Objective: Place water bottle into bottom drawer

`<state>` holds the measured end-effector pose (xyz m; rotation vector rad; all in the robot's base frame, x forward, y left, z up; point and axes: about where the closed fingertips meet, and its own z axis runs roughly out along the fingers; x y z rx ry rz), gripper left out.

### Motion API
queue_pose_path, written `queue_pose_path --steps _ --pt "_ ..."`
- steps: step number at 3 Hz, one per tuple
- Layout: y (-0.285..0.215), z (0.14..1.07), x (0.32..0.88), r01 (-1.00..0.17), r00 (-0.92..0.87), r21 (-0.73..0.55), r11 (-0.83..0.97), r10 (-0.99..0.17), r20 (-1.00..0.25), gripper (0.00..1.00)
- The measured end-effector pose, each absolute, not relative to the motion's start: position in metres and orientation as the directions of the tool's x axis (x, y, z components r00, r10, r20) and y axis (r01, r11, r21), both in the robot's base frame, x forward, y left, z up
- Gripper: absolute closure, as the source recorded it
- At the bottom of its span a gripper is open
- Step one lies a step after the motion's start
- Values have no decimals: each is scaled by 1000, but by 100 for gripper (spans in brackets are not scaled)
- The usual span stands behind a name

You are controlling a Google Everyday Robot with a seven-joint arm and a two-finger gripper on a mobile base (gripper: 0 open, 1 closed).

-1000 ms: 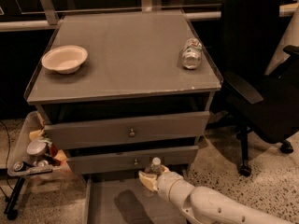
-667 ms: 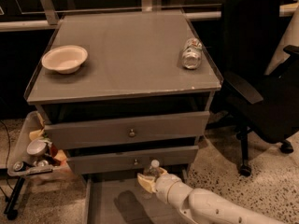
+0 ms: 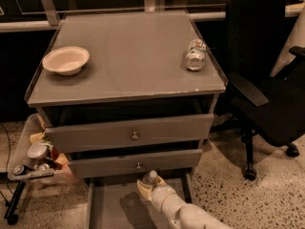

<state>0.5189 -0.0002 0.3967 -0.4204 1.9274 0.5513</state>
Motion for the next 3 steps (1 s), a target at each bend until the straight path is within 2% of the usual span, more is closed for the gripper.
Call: queue_pose_path --steps 3 --pt "-1 365 533 -478 -371 152 865 -42 -928 100"
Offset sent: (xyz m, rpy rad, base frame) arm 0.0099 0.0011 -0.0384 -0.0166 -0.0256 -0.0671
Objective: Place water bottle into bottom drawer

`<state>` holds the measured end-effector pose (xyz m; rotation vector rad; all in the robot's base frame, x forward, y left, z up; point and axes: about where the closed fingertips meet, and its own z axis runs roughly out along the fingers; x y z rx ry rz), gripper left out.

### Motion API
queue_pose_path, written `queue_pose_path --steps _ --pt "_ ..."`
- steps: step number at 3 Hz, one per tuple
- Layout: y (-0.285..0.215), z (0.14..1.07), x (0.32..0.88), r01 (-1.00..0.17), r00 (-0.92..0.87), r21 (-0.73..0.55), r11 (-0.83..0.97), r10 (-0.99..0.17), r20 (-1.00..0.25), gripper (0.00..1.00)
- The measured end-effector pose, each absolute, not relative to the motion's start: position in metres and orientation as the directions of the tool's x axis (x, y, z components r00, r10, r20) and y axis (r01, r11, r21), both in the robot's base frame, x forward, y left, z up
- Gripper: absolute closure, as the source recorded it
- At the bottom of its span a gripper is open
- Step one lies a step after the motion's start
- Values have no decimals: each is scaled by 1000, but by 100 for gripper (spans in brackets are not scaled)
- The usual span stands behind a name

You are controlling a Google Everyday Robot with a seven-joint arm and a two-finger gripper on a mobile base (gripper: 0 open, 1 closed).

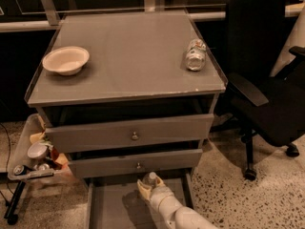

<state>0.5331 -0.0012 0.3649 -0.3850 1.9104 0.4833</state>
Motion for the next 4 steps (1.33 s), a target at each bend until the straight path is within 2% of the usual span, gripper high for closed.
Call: queue_pose_path --steps 4 --pt "2 286 533 -412 -393 112 904 -65 -917 100"
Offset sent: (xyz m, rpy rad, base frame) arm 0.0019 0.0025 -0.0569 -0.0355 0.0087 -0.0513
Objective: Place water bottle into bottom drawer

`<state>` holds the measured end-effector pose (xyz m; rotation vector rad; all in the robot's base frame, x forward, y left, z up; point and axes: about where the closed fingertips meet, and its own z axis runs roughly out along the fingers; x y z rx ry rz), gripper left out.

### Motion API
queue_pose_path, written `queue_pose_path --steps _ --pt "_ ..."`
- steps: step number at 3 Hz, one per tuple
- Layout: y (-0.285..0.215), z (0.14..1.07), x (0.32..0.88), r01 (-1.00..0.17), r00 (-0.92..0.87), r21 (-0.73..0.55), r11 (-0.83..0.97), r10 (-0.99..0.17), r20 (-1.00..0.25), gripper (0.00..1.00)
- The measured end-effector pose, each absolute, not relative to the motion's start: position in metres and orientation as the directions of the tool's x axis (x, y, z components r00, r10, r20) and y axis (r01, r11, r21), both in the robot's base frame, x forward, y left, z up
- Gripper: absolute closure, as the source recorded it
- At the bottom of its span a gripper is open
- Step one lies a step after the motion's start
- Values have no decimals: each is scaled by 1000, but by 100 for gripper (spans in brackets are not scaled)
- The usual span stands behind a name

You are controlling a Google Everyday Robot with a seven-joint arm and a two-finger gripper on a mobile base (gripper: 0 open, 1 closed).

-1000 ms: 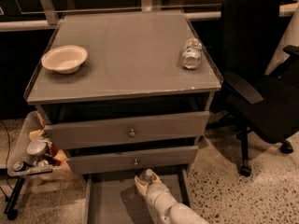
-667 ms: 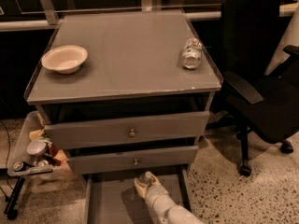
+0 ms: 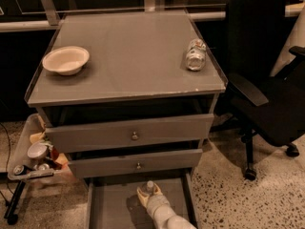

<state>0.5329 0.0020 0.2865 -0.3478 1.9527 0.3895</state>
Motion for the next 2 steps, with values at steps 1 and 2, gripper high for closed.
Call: queue_pose_path --steps 1,2 --pt "-1 264 532 -389 -411 108 915 -67 -909 100" --pt "-4 242 531 -366 -429 103 925 -69 -901 100"
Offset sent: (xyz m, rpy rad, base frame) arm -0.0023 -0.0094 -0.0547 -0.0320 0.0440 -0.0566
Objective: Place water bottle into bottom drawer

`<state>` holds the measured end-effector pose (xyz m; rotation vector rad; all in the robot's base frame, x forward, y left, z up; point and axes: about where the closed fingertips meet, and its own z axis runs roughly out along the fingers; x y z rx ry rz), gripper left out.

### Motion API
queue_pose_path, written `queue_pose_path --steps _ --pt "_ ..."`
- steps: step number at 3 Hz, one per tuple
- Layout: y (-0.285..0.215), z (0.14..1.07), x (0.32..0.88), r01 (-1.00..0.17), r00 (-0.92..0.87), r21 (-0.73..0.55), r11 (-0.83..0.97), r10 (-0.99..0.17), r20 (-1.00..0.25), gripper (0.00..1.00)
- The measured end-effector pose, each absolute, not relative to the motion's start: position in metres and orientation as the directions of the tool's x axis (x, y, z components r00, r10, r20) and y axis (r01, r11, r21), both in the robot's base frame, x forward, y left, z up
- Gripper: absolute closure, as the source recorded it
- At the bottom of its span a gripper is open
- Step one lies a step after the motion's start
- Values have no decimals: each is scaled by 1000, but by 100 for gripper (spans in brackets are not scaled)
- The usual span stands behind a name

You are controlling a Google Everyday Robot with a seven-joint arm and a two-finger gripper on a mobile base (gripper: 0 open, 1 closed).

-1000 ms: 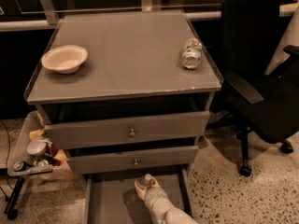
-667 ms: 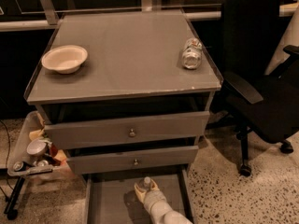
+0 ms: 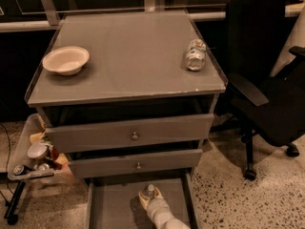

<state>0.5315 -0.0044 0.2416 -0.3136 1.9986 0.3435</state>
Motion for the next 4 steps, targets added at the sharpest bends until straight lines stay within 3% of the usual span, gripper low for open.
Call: queue_pose_path --steps 4 --pt "-5 192 533 -352 -417 120 928 -41 -908 100"
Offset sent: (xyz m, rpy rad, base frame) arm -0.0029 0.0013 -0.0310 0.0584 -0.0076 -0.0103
